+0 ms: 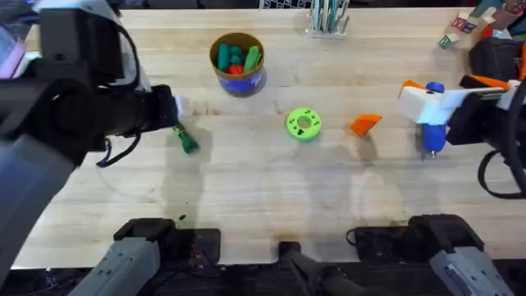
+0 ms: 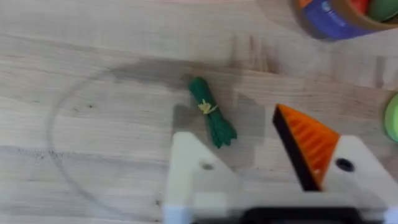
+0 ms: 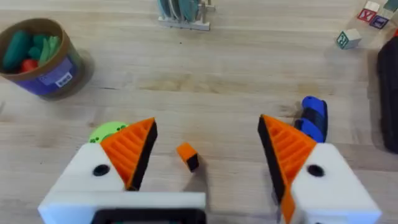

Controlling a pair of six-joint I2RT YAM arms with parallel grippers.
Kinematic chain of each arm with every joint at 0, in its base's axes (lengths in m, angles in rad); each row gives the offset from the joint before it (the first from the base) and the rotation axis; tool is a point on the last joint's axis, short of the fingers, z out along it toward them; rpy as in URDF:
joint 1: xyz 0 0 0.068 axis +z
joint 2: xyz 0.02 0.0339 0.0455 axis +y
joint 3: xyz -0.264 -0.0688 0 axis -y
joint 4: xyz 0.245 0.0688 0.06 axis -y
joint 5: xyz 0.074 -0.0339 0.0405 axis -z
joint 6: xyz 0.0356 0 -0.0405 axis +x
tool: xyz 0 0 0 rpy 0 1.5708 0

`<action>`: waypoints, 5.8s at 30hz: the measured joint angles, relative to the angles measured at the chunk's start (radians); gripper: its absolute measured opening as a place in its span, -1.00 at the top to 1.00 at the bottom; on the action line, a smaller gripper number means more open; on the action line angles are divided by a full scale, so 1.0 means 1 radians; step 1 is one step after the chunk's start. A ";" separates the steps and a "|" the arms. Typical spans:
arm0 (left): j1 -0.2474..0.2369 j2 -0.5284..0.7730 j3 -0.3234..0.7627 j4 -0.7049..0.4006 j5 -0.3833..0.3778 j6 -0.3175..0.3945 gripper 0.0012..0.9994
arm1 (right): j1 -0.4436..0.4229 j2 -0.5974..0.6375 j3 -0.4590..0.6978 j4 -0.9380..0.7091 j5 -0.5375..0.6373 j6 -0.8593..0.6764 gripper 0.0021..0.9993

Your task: Pick up the gripper from the table and insert it into the empty holder that is missing its gripper. Then pick up a screw, insert it into the mounting hole, and use the screwdriver to tighten it. Finally, clean up the table by picking up the vegetable and placing it into the bucket.

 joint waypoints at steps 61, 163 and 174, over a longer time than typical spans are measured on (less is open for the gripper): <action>-0.307 -0.964 -0.792 0.918 0.288 0.124 -0.97 | 0.000 0.000 0.000 -0.485 0.000 -0.004 -0.98; -0.308 -0.959 -0.793 0.763 0.707 0.084 -0.98 | 0.085 0.867 0.240 -0.245 -0.026 -0.370 0.74; -0.308 -0.959 -0.793 0.763 0.707 0.087 -0.98 | 0.126 0.726 0.310 -0.343 -0.049 -0.349 0.98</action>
